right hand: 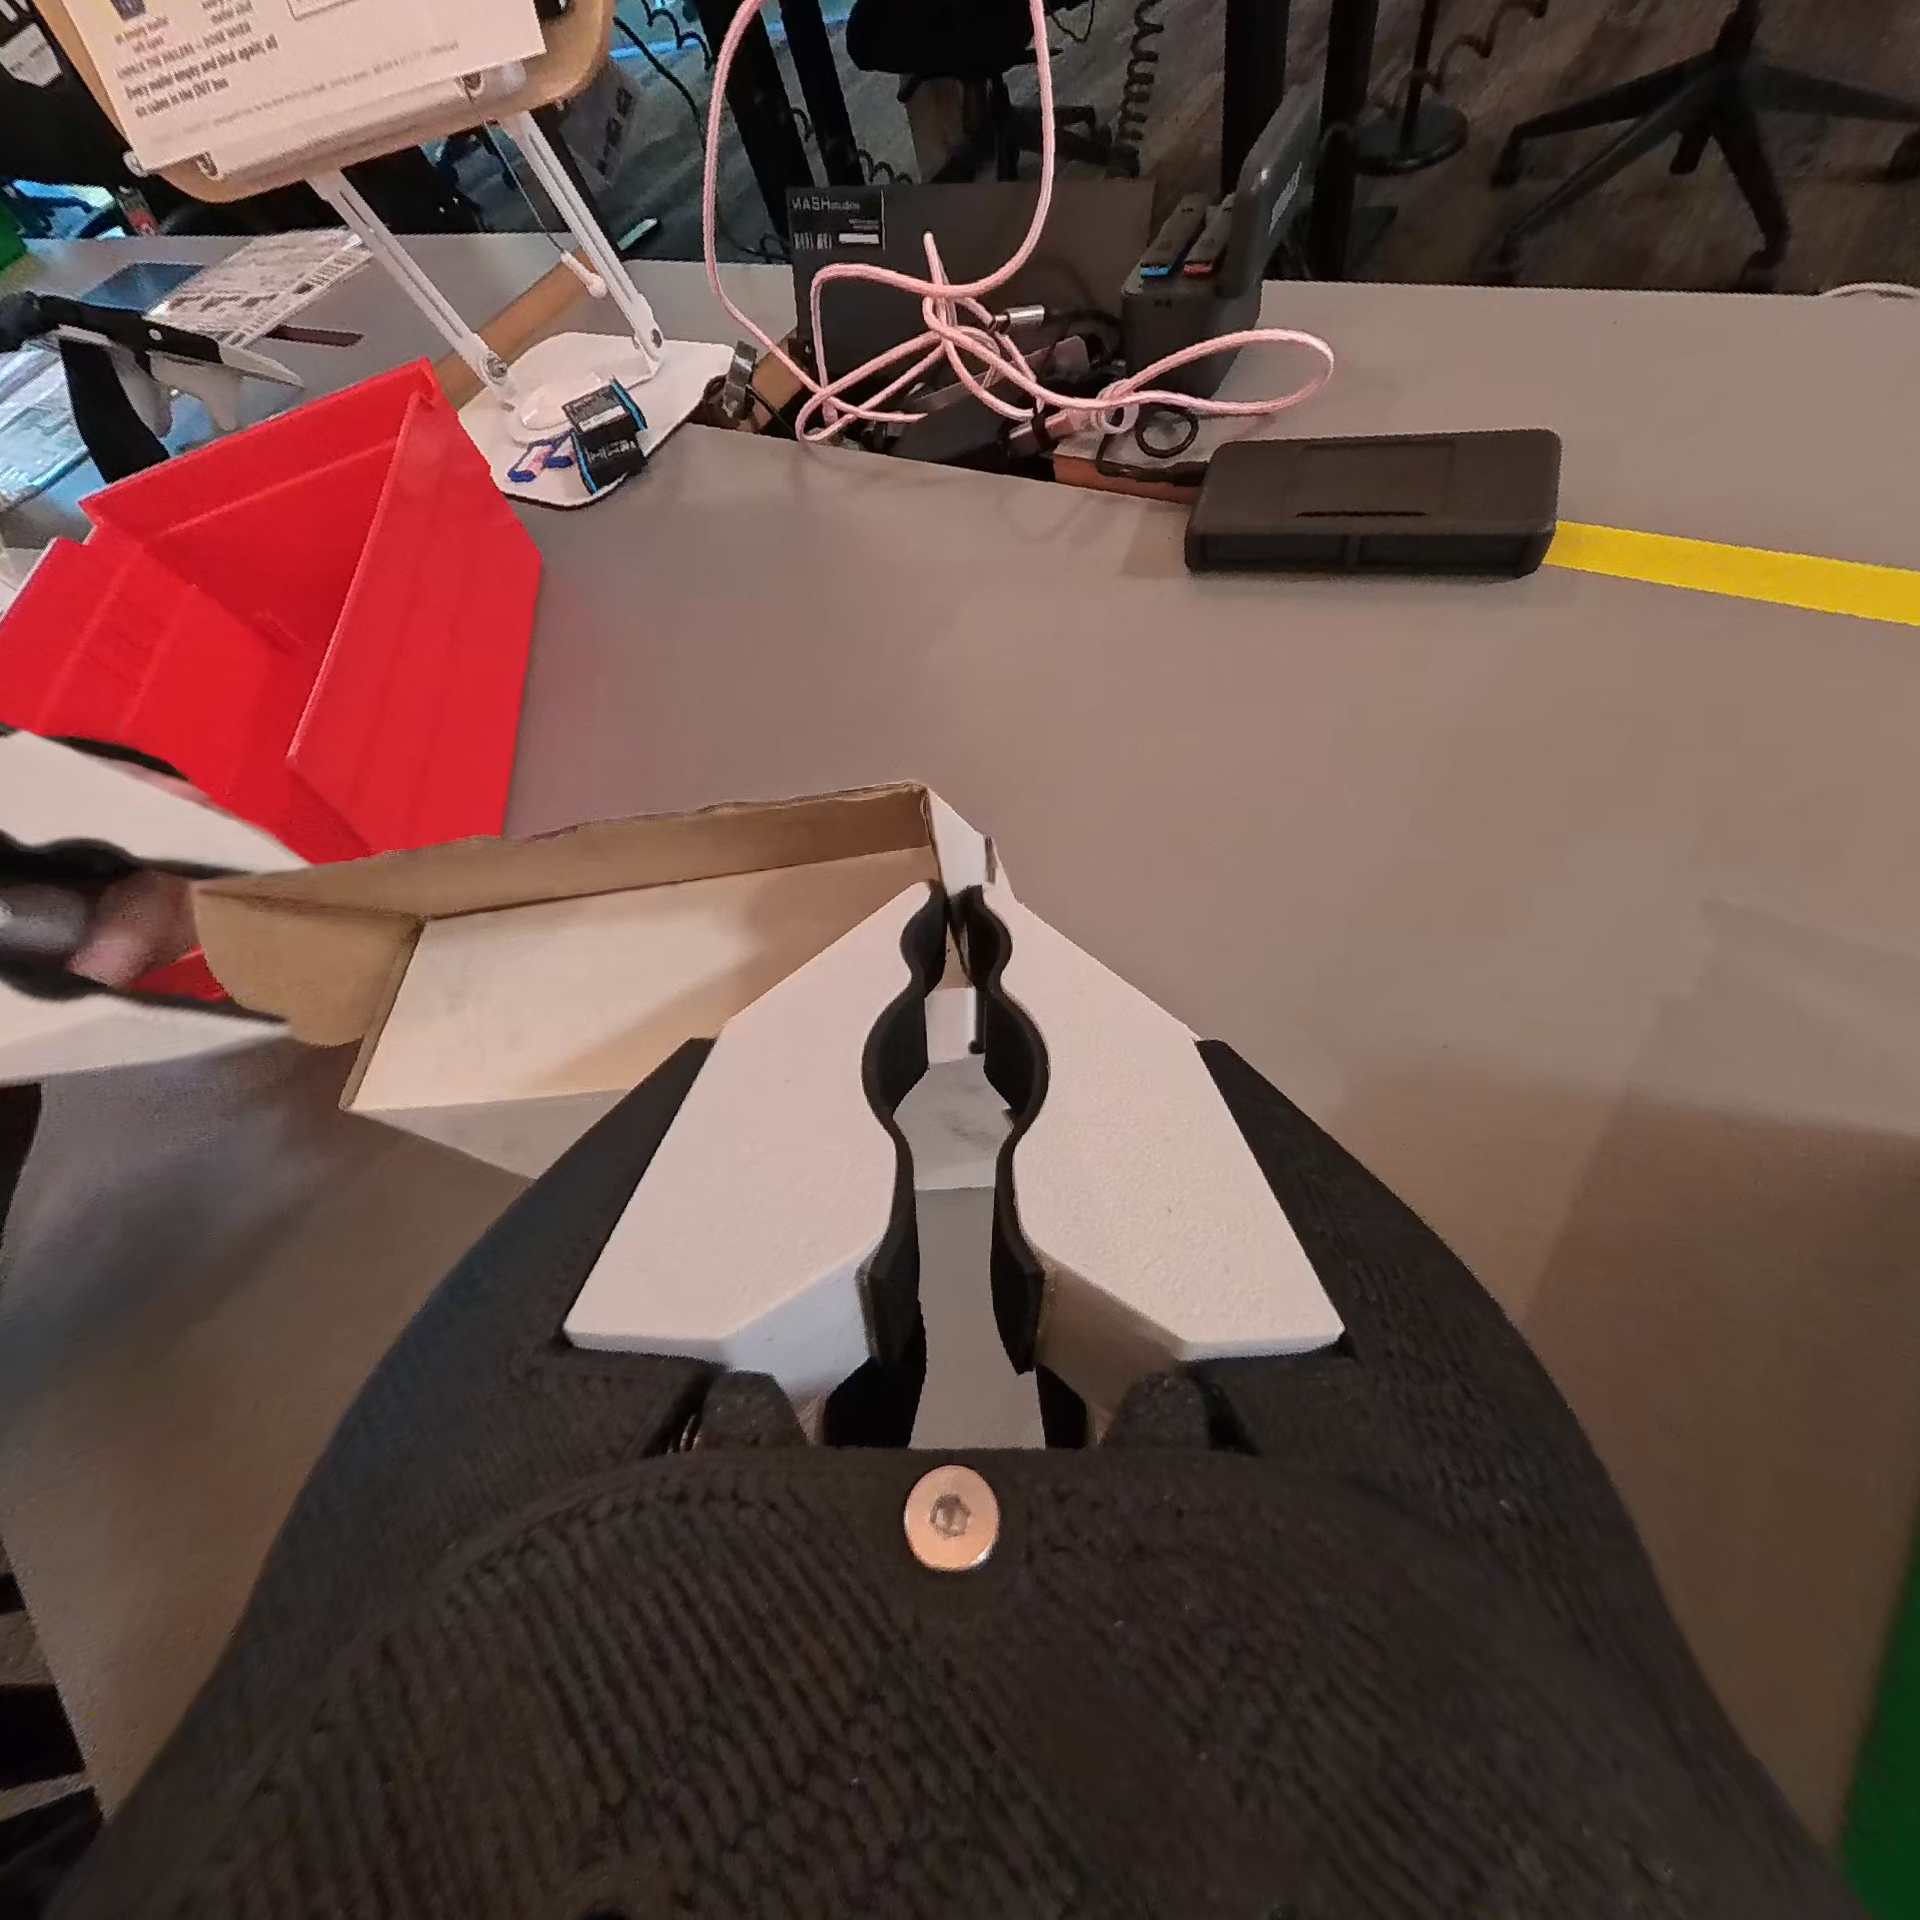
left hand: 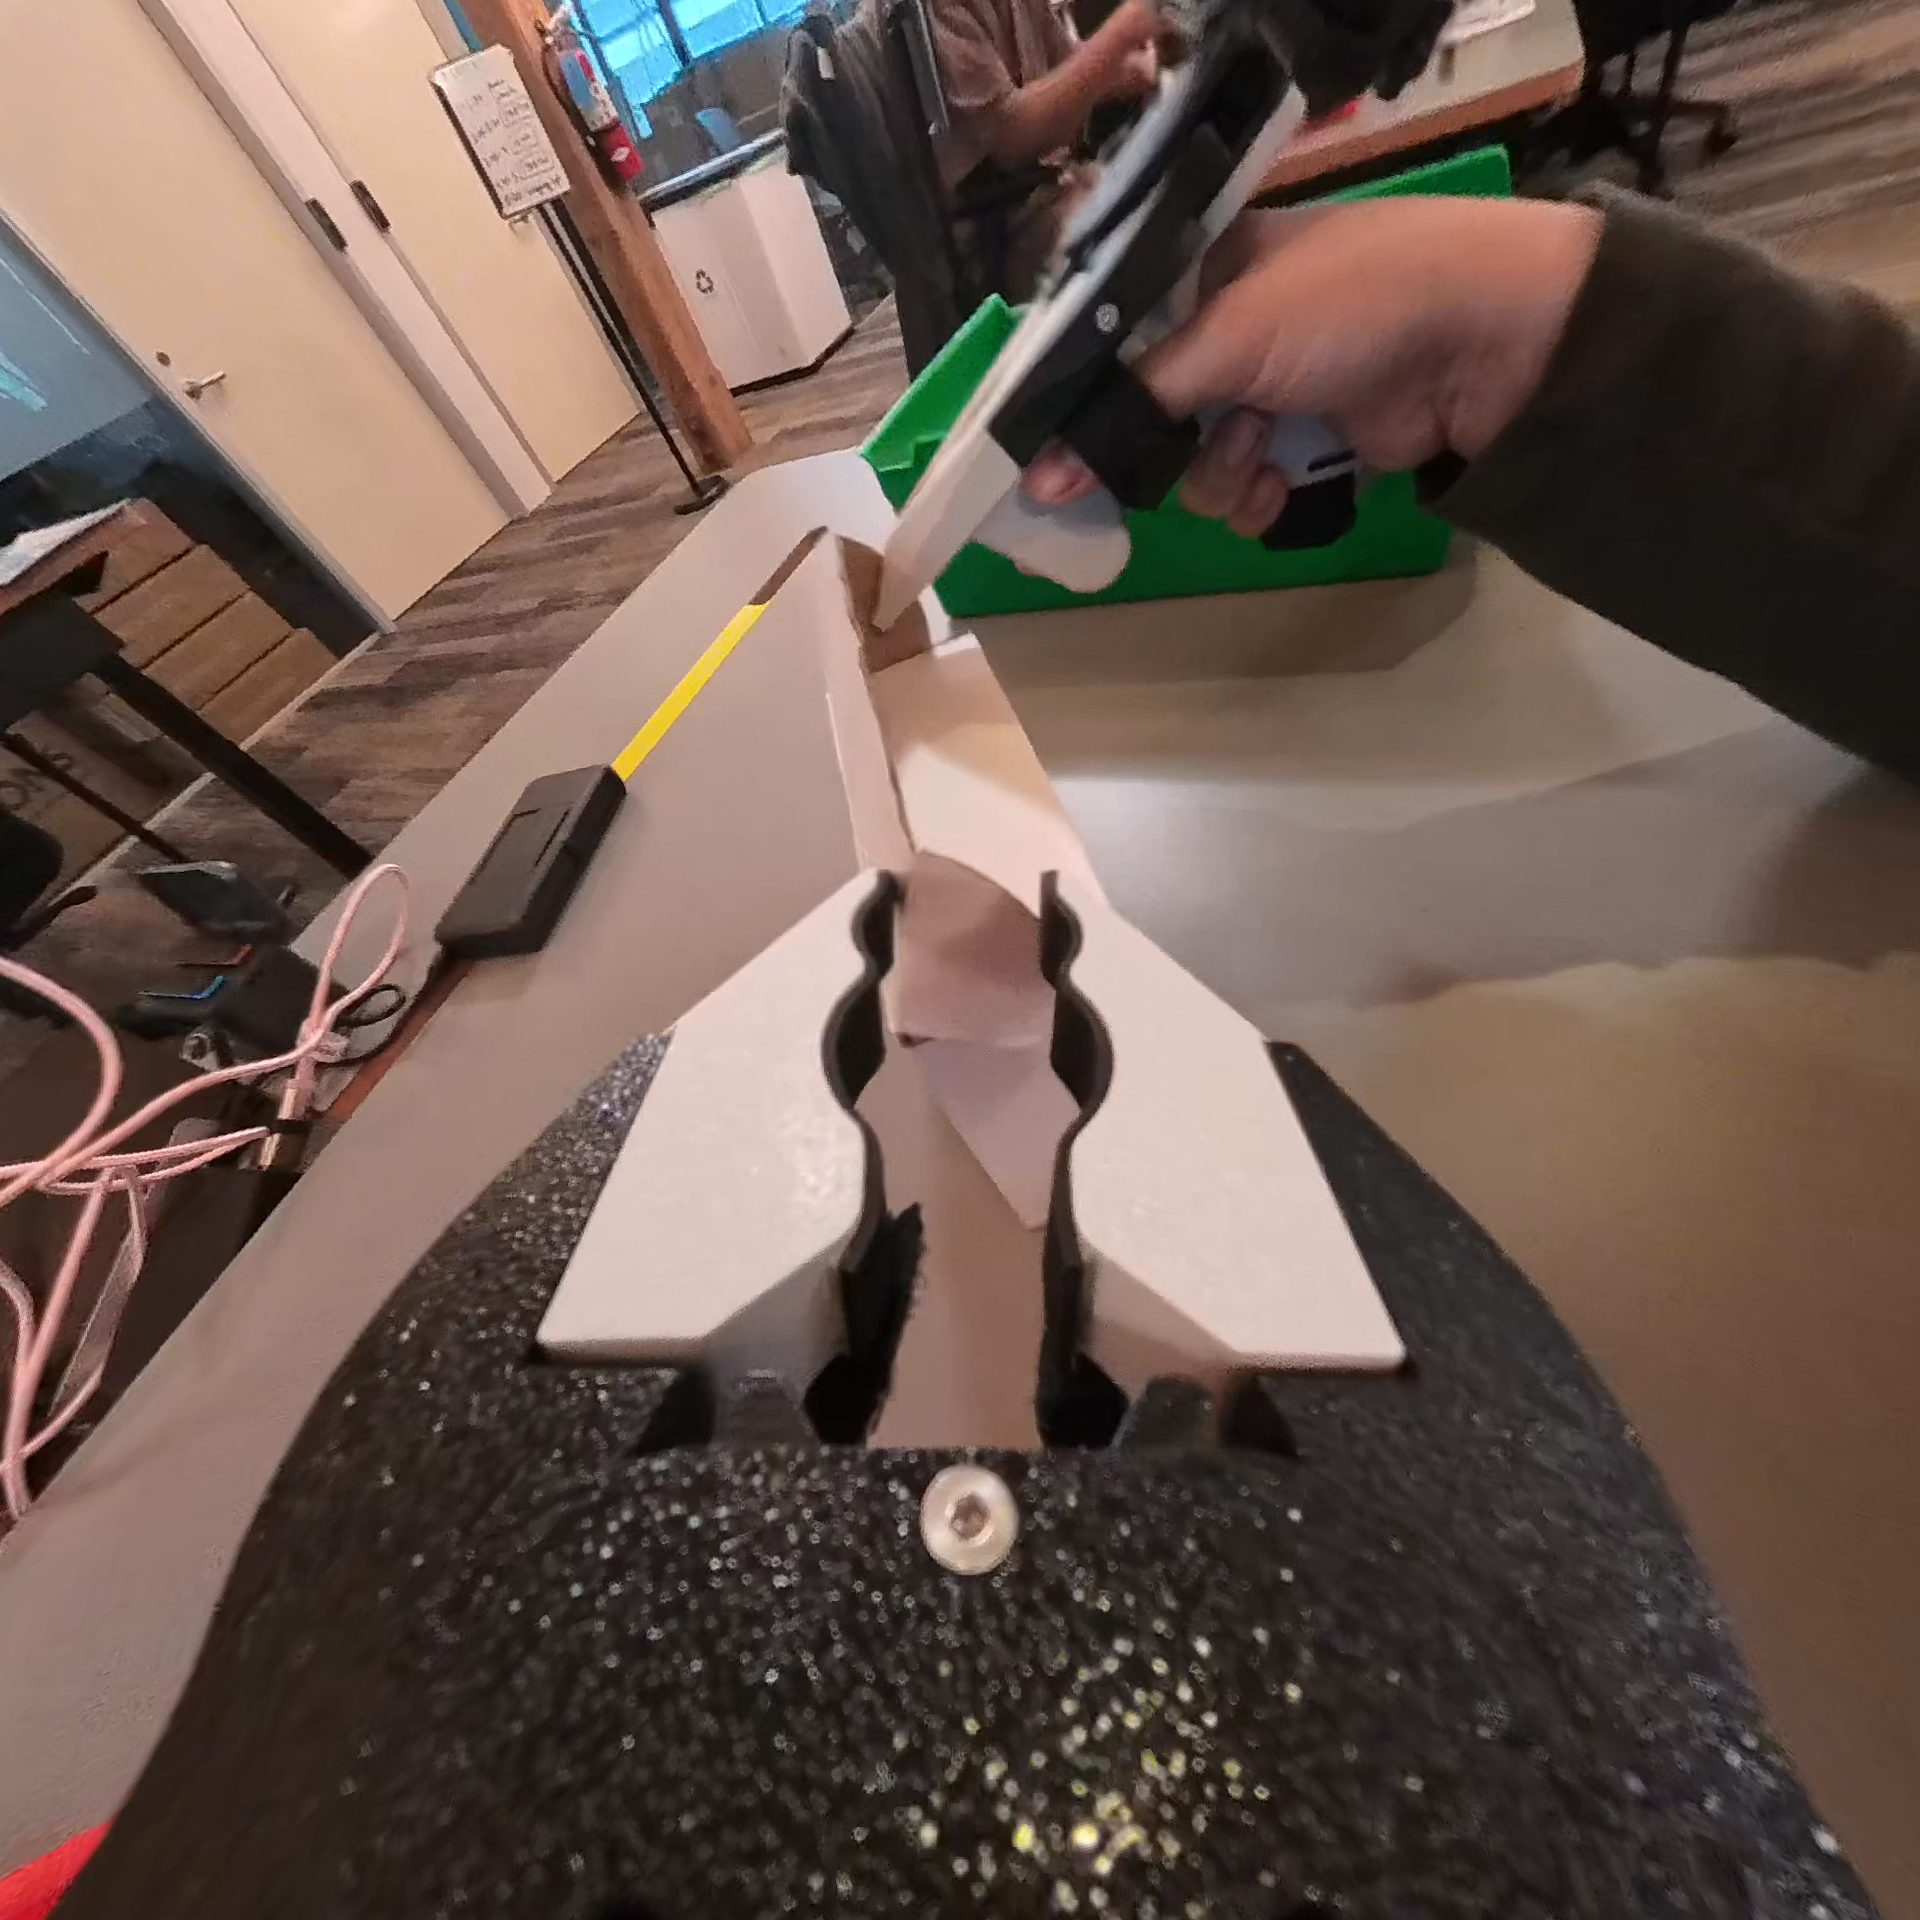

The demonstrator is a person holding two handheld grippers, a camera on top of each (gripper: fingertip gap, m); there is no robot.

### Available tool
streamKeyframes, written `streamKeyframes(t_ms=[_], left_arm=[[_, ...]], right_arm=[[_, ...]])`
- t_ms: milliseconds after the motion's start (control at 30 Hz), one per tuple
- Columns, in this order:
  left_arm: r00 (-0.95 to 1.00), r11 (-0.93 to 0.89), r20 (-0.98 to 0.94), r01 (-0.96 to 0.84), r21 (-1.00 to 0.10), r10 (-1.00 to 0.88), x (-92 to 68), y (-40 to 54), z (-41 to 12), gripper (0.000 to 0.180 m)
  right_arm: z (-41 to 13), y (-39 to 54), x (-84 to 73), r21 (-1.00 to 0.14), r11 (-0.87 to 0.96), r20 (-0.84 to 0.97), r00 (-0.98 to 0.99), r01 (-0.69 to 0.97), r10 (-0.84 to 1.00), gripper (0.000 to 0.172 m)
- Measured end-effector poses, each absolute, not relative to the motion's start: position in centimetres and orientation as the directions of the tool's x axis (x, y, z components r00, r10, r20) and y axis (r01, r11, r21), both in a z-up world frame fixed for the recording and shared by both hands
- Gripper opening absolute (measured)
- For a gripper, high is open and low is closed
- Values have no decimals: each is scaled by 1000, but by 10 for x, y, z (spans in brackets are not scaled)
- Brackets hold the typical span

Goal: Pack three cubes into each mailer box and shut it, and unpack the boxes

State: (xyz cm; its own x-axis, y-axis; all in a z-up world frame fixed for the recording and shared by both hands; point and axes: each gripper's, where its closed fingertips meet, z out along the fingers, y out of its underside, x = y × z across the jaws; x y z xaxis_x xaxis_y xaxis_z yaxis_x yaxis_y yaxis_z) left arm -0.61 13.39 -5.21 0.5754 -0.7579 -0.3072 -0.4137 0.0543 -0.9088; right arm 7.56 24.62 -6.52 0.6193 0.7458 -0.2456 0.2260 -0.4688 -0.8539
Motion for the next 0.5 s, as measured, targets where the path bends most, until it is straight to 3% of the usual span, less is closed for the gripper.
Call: streamKeyframes(t_ms=[33,300,500], left_arm=[[586,54,-299,-398,-916,-753,-7,135,-50,24],[680,-53,-129,-240,-969,-722,-15,145,-41,20],[817,-129,-44,-143,-981,-574,-39,158,-39,13]], right_arm=[[-65,246,76,-854,-469,-245,620,227,745,1],[-66,245,75,-854,-465,-231,628,236,743,1],[-66,236,67,-852,-447,-204,615,272,762,2]])
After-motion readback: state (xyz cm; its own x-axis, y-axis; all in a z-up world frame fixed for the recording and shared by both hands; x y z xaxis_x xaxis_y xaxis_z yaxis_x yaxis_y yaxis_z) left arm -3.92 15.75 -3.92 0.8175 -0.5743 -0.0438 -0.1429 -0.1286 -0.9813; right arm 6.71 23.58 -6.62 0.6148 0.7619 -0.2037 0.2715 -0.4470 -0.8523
